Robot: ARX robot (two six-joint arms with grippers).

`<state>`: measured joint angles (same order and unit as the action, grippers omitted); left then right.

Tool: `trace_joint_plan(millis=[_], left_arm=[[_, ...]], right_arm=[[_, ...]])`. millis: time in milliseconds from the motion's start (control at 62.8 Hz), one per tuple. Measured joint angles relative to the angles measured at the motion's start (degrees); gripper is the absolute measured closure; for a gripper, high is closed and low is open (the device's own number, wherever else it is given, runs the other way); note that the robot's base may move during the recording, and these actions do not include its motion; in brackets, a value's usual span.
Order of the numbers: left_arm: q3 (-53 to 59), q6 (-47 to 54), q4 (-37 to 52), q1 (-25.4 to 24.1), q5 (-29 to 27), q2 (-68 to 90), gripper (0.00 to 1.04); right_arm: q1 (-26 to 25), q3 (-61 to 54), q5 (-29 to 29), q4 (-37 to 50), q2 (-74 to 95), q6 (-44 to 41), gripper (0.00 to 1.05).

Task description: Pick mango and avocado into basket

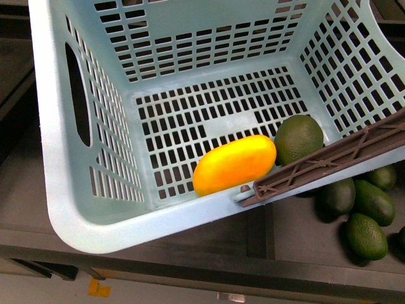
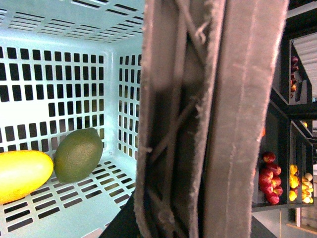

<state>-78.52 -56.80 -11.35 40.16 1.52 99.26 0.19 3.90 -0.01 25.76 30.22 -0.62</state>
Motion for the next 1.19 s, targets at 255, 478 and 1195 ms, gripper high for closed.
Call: trace_joint_plan(millis=[255, 478, 1195], left_arm=[[0.0, 0.0, 0.0, 0.0, 0.0, 0.0, 0.9], [0.0, 0.0, 0.0, 0.0, 0.0, 0.0, 0.9], [0.0, 0.0, 0.0, 0.0, 0.0, 0.0, 0.9]], right_arm=[[0.0, -1.9, 0.0, -4.7, -6.7, 0.0, 1.03], [0.0, -2.9, 0.0, -6.4, -10.9, 0.0, 1.03], [0.0, -2.9, 0.0, -25.6, -29.7, 0.0, 1.03]])
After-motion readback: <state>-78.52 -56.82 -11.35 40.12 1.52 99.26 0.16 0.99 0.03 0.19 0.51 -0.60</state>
